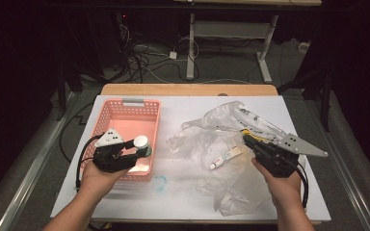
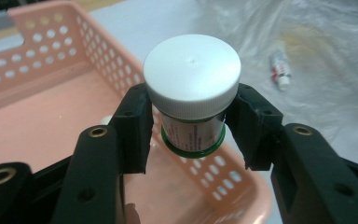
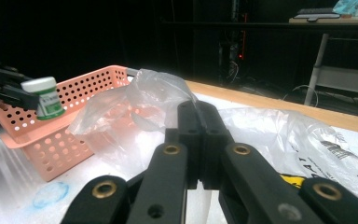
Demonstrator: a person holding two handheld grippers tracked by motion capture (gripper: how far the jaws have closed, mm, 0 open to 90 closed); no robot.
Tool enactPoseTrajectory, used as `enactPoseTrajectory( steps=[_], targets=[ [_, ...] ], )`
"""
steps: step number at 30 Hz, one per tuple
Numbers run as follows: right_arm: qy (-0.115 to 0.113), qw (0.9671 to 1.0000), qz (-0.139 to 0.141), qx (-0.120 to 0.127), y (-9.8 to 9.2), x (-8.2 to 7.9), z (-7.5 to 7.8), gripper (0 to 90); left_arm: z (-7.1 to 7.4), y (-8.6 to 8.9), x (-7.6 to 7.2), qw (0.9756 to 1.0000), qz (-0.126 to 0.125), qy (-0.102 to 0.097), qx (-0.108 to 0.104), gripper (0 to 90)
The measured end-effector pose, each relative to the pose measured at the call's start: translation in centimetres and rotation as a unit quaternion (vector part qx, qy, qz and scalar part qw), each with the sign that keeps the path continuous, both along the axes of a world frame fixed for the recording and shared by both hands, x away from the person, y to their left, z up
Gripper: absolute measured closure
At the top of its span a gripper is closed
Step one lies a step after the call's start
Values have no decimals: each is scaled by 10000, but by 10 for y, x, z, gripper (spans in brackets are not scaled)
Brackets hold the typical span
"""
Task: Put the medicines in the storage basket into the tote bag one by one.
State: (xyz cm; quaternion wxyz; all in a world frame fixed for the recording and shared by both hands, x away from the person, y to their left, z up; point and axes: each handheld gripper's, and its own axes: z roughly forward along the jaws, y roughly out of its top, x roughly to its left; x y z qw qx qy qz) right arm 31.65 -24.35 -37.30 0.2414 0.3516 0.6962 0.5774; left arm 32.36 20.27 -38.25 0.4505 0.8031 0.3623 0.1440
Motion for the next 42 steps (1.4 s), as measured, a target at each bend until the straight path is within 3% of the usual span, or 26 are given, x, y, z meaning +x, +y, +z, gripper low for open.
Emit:
enactPoseTrajectory(
  steps=[7,18,28,35,42],
  targets=[
    [5,10000,8,-1,0,0,0,900,8,-22,-17,9991,-383,-123,-119,508],
    [16,10000,-11,24,-1,-1,0,900,-7,-69,-21,9961,-883,27,-74,509],
    [-10,10000,5,30,-2,-1,1,900,-16,-112,-13,9934,-1143,63,43,510],
    [-22,10000,9,30,-2,-1,2,900,-28,-139,1,9932,-1150,161,57,510],
    [11,10000,12,47,-2,0,0,900,-37,-164,14,9936,-1108,76,200,510]
  ],
)
